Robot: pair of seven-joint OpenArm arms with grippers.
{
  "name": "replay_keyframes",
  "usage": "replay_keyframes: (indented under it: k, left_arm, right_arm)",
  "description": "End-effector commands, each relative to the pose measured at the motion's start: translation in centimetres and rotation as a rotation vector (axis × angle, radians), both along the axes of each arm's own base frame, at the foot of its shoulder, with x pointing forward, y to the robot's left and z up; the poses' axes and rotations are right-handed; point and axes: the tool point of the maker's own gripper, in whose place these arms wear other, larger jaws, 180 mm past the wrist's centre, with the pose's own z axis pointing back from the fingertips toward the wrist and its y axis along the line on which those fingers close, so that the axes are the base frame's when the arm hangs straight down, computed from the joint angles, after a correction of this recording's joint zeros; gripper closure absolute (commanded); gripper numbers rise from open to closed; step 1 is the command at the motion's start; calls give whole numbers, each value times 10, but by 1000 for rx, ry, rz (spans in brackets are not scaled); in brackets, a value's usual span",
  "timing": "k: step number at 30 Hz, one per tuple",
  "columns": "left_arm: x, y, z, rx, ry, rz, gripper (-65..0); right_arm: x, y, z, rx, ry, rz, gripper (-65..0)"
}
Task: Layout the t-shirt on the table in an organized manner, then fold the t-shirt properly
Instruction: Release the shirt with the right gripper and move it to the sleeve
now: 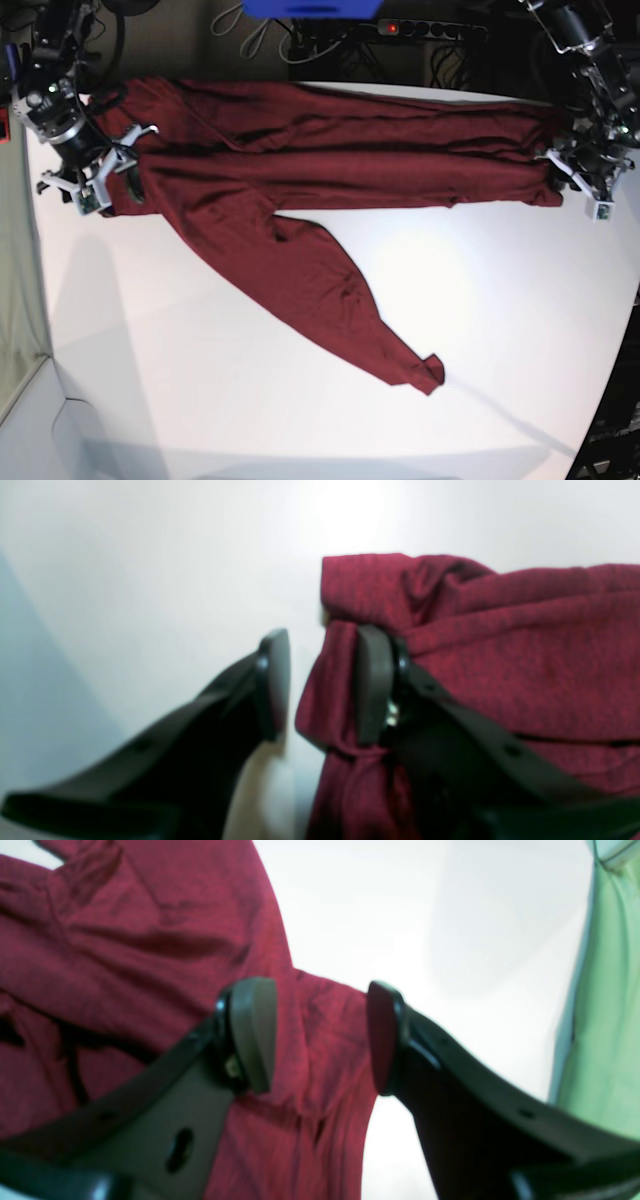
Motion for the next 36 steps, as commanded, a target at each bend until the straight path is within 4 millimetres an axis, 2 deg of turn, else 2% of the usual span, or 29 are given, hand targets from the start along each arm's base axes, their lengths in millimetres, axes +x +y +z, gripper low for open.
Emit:
replay_keyframes:
  k: [1,8,12,16,19,22,27,34,36]
  left_arm:
    - [-18,0,-15,16,101,-16,-221]
    - [-18,0,-14,17,100,-17,-221]
    - [-18,0,-14,17,100,-17,-221]
    - [-18,0,-14,17,100,-17,-221]
    - [-18,0,-14,17,100,-17,-221]
    - [-18,0,-14,21,102,-17,-221]
    - [-18,0,-14,22,104,-17,-221]
    - [-19,1,-15,23,107,-18,-221]
    - [-20,0,-15,22,108,-17,-221]
  right_arm:
    - [17,10,19,16,-71,30,-302]
    - [73,50,23,7,-12,100,-303]
    - [106,72,12,34,40,147,-303]
    - [131,103,-2,72,93,214,-303]
    - [149,118,-10,76,136,255,-303]
    - [166,143,-9,126,135,290,-303]
    - [184,159,-12,210,132,296,-303]
    - [190,165,-28,312,124,281,-302]
    - [194,159,-31,324,108,233,-302]
